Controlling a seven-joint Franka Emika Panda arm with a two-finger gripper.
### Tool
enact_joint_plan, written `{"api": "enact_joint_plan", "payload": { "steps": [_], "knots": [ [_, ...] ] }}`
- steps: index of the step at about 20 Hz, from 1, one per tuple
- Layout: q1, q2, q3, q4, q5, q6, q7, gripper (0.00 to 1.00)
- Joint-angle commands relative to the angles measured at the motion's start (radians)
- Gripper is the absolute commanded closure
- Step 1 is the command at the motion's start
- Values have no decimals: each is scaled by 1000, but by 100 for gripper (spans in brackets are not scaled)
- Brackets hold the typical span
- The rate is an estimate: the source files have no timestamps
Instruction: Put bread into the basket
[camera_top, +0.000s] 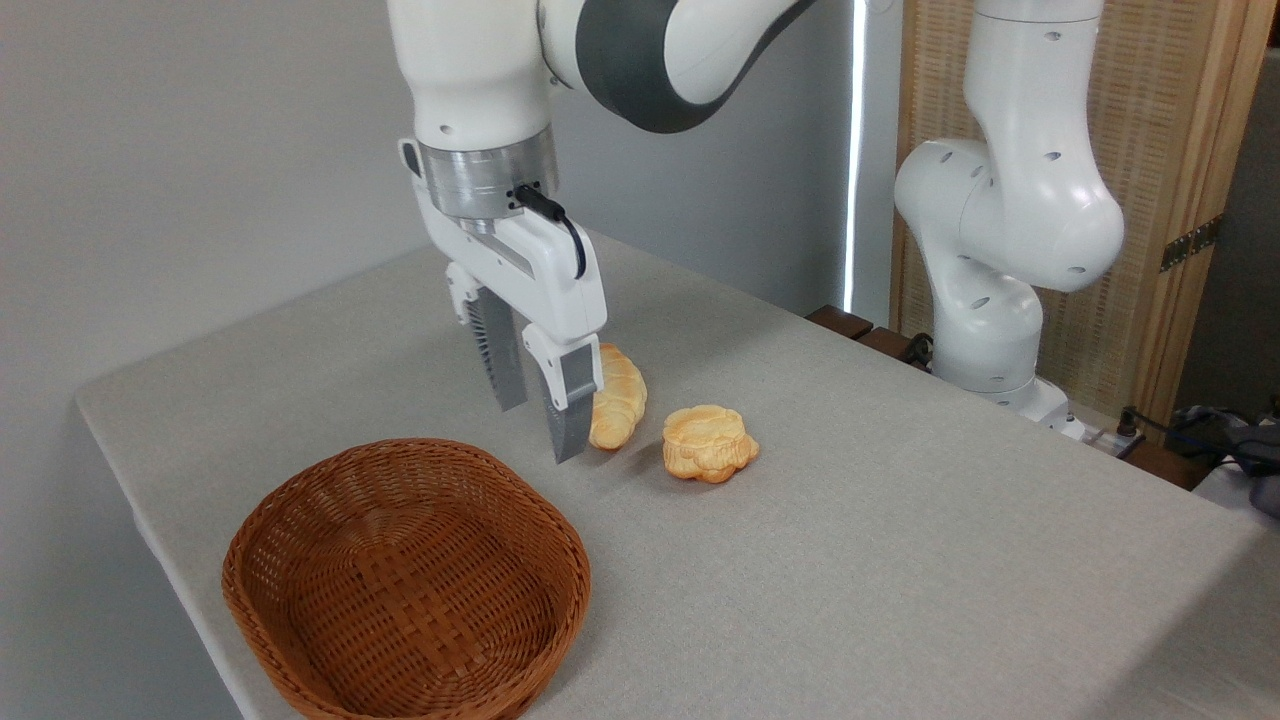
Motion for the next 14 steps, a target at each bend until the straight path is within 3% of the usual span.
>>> {"api": "enact_joint_plan", "payload": {
  "steps": [1,5,10,14],
  "knots": [
    [-22,-131,0,-171,-4,-3,88,0],
    [-41,-191,-12,-267,14,-5,129,0],
    [-87,-224,-12,-345,114,-17,209,0],
    [-92,-223,-12,-357,140,-39,314,0]
  ]
}}
